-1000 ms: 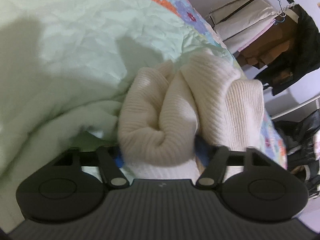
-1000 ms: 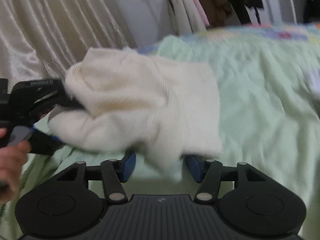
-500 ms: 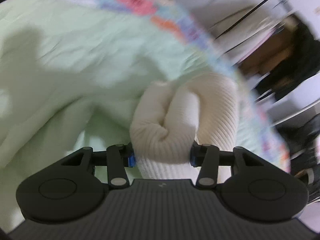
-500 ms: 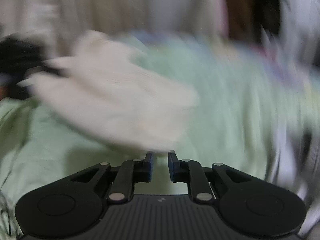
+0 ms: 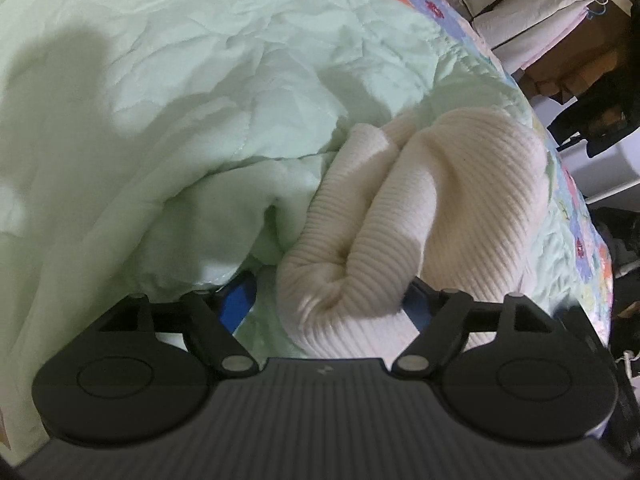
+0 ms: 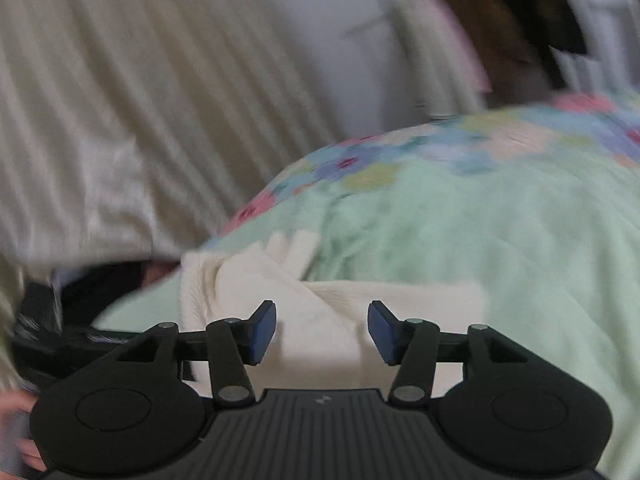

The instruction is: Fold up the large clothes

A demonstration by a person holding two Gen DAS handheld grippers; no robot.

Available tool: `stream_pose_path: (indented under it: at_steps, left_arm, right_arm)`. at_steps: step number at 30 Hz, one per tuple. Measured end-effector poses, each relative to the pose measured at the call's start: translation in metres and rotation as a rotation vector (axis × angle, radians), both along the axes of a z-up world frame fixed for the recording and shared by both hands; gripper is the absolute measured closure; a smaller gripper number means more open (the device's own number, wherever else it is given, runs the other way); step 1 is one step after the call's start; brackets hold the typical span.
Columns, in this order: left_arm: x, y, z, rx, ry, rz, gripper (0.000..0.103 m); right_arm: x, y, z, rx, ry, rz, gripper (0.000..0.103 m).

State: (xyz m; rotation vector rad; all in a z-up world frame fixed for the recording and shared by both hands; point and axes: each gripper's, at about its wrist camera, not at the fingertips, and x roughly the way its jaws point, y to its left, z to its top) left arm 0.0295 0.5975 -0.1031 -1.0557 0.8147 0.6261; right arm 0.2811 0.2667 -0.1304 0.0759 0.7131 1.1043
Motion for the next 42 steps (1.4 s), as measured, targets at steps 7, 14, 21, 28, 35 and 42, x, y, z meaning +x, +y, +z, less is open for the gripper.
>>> stream_pose_path:
  at_steps: [7, 14, 21, 28, 35, 42]
  left_arm:
    - [-0.002, 0.007, -0.010, -0.023, -0.012, -0.002, 0.017]
    - [-0.009, 0.007, -0.001, -0.021, -0.049, 0.007, 0.017]
    - [-0.030, 0.013, 0.020, -0.033, -0.131, -0.005, 0.019]
    - [-0.034, 0.016, 0.027, 0.080, -0.201, -0.002, 0.019]
    - [-0.022, 0.002, 0.045, 0.283, -0.138, 0.007, 0.020]
    - [-0.017, -0.009, 0.065, 0.431, -0.245, -0.068, 0.014]
  right_arm:
    - [-0.021, 0.038, -0.007, 0.022, -0.081, 0.078, 0.101]
    - [0.011, -0.006, 0.007, 0.005, -0.032, -0.193, 0.101]
    - [0.014, -0.015, -0.006, 0.050, 0.067, -0.203, 0.039]
    - [0.021, 0.008, -0.043, 0.182, 0.182, -0.182, 0.060]
    - [0.024, -0.015, -0.023, 0.236, 0.170, -0.328, 0.063]
    - [-0.004, -0.025, -0.040, -0.031, 0.181, -0.134, 0.047]
